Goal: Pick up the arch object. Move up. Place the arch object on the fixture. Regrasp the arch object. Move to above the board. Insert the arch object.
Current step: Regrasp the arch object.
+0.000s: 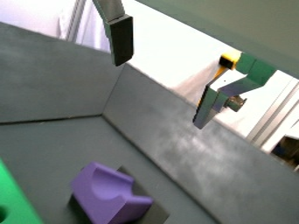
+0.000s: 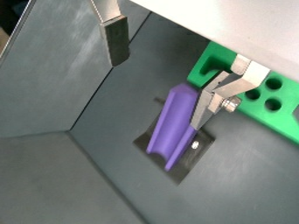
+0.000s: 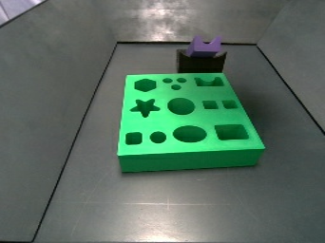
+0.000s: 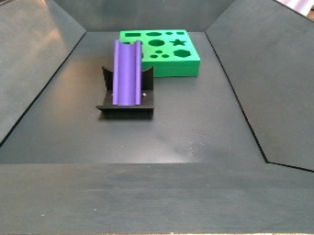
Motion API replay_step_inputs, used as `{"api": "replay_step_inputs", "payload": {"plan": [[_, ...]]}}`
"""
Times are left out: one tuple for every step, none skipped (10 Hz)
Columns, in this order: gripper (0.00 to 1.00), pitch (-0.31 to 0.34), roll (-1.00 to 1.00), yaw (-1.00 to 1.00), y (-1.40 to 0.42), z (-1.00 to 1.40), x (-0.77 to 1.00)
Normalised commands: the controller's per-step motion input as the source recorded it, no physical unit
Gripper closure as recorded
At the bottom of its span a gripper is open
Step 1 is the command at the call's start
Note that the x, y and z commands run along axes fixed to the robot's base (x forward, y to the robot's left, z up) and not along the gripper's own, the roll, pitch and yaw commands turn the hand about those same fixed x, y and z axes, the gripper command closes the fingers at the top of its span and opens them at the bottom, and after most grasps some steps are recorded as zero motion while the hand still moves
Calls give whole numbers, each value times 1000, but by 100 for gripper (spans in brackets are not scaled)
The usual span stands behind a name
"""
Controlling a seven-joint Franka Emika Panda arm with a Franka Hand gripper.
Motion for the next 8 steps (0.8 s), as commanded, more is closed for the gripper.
{"api": "replay_step_inputs", "payload": {"plan": [[0, 266, 1000, 259, -57, -12, 152], [0, 238, 840, 282, -58, -13, 167], [0, 179, 605, 299, -61, -14, 197], [0, 138, 432, 303, -62, -18, 219], [0, 110, 333, 296, -59, -11, 233], [0, 42, 201, 272, -50, -3, 239], [0, 9, 170, 250, -54, -9, 231], [0, -13, 161, 218, -55, -11, 219]]}}
